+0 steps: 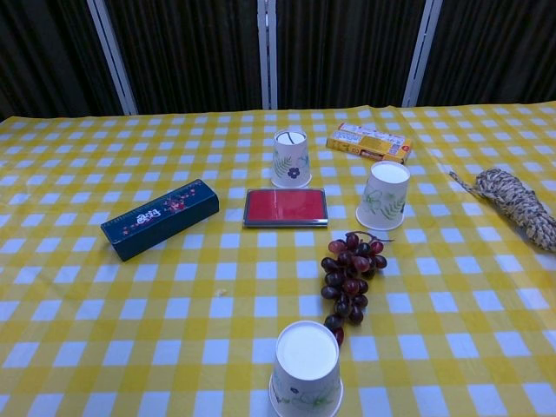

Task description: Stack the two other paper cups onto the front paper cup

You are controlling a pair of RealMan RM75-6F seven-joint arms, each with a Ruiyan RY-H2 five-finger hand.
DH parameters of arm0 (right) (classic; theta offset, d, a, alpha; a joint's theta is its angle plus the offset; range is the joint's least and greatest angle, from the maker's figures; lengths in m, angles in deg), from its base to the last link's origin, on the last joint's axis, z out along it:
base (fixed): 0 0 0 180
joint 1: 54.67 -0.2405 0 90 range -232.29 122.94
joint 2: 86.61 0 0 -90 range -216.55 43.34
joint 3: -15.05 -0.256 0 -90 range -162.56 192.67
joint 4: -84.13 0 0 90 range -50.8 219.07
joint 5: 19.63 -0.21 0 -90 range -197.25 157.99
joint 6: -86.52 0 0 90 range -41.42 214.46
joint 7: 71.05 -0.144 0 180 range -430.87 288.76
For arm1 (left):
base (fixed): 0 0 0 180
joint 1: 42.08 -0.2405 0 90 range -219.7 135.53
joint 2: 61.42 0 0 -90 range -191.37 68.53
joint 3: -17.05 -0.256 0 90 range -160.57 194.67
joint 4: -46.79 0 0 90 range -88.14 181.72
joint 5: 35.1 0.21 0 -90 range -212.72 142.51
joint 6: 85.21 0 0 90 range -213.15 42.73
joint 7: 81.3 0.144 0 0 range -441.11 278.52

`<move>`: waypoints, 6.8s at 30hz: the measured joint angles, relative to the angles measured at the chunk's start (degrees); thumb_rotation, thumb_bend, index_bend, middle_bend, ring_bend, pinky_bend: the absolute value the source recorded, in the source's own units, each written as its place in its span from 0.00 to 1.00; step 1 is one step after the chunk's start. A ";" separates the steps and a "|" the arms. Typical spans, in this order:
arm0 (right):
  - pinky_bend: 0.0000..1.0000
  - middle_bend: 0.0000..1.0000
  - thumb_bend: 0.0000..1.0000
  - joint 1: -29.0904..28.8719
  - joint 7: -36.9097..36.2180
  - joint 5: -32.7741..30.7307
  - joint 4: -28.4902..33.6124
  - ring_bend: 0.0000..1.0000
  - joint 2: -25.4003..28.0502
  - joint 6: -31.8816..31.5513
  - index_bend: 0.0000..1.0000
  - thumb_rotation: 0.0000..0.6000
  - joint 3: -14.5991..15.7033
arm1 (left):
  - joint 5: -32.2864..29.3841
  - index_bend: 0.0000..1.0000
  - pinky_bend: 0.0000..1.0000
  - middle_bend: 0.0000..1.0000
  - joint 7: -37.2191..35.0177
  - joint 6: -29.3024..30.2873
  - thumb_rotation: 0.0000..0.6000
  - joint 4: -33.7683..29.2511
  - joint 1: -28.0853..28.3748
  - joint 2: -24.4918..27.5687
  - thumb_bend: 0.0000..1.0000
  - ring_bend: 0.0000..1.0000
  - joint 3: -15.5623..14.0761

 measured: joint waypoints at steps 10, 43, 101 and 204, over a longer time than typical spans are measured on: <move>0.00 0.00 0.00 -0.13 0.08 -0.14 -0.22 0.00 -0.13 0.45 0.08 1.00 0.17 | -0.12 0.00 0.00 0.00 -0.08 -0.43 1.00 0.33 0.21 -0.18 0.00 0.00 0.05; 0.00 0.00 0.00 -2.12 1.78 -10.88 -4.01 0.00 -1.74 4.82 0.08 1.00 -3.28 | -4.99 0.00 0.03 0.00 -7.57 -48.58 1.00 34.63 51.02 -26.09 0.01 0.00 16.50; 0.00 0.00 0.00 -1.81 1.50 -15.81 -6.86 0.00 -1.84 4.46 0.08 1.00 -4.97 | -1.13 0.48 0.51 0.39 -29.87 -55.27 1.00 72.92 75.06 -48.16 0.31 0.40 7.78; 0.00 0.00 0.00 -1.53 2.71 -14.28 -5.81 0.00 -1.77 3.49 0.08 1.00 -4.42 | 7.77 0.00 0.02 0.00 -4.72 -34.56 1.00 5.11 55.14 -17.80 0.00 0.00 -5.92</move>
